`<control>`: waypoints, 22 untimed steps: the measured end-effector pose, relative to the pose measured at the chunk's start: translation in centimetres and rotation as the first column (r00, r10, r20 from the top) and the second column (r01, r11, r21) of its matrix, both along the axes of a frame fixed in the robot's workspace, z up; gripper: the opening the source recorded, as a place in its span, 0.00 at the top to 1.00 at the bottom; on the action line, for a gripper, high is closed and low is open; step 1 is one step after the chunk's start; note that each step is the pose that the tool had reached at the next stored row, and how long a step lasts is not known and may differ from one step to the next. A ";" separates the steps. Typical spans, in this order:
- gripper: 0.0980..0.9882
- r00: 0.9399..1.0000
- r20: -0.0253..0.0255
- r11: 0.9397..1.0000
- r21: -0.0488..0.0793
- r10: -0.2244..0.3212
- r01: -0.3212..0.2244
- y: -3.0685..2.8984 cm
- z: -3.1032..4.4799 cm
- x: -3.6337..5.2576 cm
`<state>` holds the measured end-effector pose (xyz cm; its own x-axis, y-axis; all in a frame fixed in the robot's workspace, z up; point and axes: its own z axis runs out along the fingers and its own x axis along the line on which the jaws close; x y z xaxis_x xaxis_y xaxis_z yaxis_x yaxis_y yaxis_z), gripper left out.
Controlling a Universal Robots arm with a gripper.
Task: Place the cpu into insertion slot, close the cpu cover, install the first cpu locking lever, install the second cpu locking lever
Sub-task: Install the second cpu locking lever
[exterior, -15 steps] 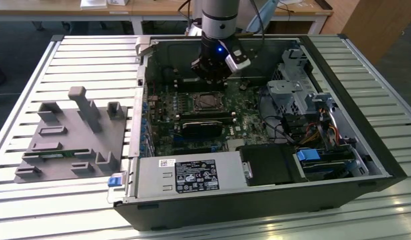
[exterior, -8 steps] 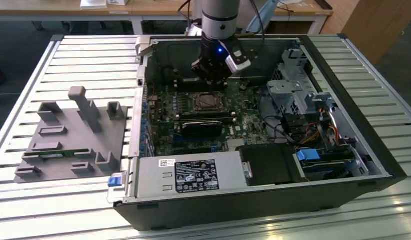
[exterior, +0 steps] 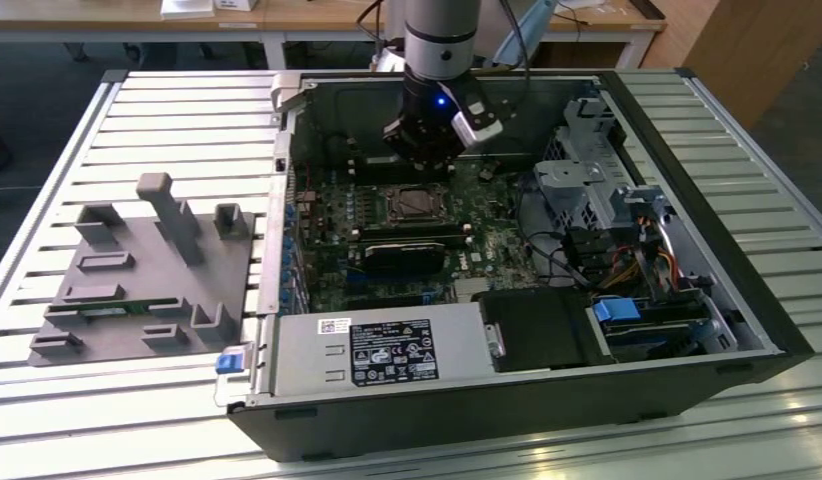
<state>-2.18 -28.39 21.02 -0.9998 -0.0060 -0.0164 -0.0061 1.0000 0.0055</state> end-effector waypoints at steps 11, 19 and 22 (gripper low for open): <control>0.99 1.000 0.000 1.000 0.000 0.000 0.000 -0.77 0.00 0.04; 0.99 1.000 0.000 1.000 0.000 0.000 0.000 -1.03 0.25 0.04; 0.99 1.000 0.000 1.000 0.000 0.000 0.000 -1.02 1.09 0.04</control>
<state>-2.14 -29.41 22.10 -0.9998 -0.0059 -0.0165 -0.0060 1.0000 0.0057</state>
